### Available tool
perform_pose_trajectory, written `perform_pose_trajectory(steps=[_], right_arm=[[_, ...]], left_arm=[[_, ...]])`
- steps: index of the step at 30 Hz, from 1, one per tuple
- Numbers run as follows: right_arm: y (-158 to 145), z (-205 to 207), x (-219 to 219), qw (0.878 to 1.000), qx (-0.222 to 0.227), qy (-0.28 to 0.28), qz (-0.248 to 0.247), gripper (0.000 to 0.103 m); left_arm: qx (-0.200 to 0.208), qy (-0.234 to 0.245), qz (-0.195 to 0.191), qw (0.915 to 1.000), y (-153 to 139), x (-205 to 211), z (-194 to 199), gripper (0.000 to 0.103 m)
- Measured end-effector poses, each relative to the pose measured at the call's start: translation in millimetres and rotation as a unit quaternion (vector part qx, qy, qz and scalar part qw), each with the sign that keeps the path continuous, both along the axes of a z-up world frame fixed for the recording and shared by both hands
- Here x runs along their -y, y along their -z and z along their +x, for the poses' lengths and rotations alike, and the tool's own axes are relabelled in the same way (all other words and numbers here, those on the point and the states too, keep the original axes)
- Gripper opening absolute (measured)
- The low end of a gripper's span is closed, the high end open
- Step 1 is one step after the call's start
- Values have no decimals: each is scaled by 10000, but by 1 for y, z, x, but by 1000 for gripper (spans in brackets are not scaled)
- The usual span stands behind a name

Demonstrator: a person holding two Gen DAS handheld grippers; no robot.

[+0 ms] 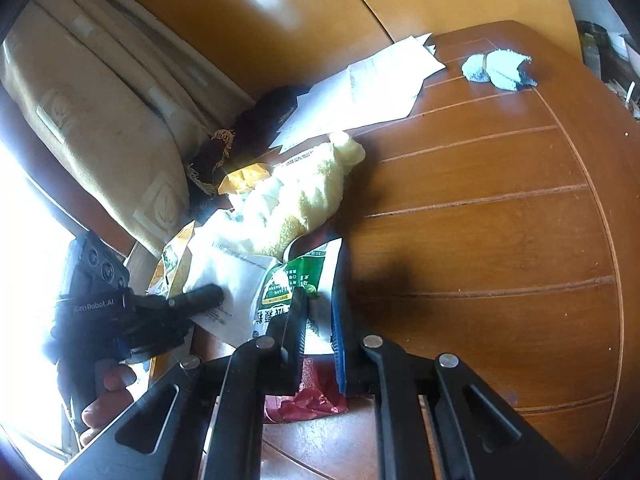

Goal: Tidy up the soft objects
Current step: 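Carry the white packet and green sachet over the tray with both grippers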

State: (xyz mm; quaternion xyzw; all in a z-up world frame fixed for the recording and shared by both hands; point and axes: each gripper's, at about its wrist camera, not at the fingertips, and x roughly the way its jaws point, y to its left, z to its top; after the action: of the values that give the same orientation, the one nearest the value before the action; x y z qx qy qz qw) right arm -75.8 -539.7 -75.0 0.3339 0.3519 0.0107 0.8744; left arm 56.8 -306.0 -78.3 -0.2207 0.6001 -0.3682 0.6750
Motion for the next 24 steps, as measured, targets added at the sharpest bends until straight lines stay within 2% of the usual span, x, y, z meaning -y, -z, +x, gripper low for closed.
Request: perform_pose_trajectory(steps=[4,7,9,13,24], right_arm=[[1,0,2,10000,2,7,60,12],[1,1,0,10000,9,8,31,12],[-1,0,-1,10000,48,-1,-17,12],[-4,-4,-3,9998,140,-23,-100,11],[-32,-25,-15,9947,955,-241,-303,4]], left_arm=[[31,108,-21,9999,-2,-7,-13,14],[178,-2,-2,9998,-1,-8,-13,14],[119,-76,-59,9999,2,-8,-10,14],[176,-110,-202,9996,-2,-11,-15,4],[574,-21,-616,9964,-36,-46,-40,1]])
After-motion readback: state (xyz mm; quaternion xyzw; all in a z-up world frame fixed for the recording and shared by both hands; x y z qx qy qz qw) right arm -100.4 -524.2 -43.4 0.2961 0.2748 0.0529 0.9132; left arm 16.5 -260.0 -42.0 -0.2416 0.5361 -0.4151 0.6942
